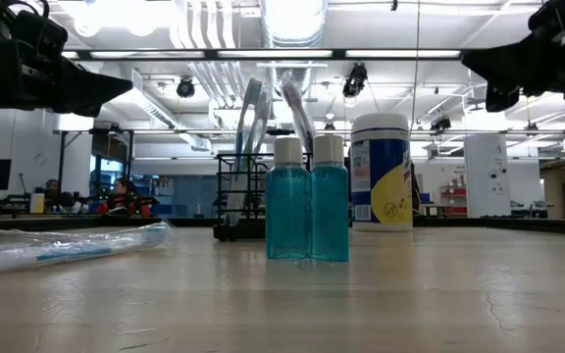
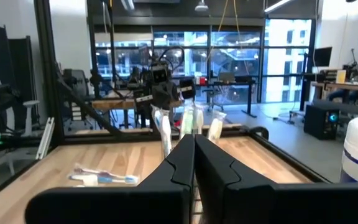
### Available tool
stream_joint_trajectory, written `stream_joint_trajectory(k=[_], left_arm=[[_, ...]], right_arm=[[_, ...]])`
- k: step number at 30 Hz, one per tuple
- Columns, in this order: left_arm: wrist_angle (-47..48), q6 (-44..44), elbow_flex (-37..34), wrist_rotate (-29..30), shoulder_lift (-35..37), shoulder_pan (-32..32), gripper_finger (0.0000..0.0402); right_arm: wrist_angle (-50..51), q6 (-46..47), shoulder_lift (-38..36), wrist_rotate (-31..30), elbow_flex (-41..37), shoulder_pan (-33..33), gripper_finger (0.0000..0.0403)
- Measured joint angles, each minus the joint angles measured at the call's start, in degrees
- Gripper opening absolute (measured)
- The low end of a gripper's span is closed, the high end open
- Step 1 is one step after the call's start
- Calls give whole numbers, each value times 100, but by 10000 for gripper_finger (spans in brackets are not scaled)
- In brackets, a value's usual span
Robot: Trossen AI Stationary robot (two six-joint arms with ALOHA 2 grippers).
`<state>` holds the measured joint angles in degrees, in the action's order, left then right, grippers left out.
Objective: Pick & Place toothbrushing station
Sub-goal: Put the purple toothbrush into the black wire organizer
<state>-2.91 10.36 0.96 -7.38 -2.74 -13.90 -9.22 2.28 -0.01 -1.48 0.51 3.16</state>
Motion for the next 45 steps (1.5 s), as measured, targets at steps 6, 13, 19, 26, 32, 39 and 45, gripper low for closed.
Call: stream_joint_trajectory(k=[6,13,19,26,32,39,45], left_arm=[[-5,5,-1,0,0,-1,12],[-5,8,11,0,0,-1,12],[158,-338,550,369,-201,70,6],[655,-278,2583,1039,-1557,732,3],[2555,-794,4559,3137,-3737,1747,2],[6332,-3419,6670,4048,-6349,2327,7],[6733,-4319,7046,2624,-7689,2783,20]], right_arm=[[0,33,2,28,0,0,8],[44,31,7,44,0,0,8],[42,-12,7,39,0,0,8],[13,13,13,20,0,0,8],[27,11,13,20,0,0,8],[271,11,11,18,0,0,8],[416,-29,12,17,2,0,8]])
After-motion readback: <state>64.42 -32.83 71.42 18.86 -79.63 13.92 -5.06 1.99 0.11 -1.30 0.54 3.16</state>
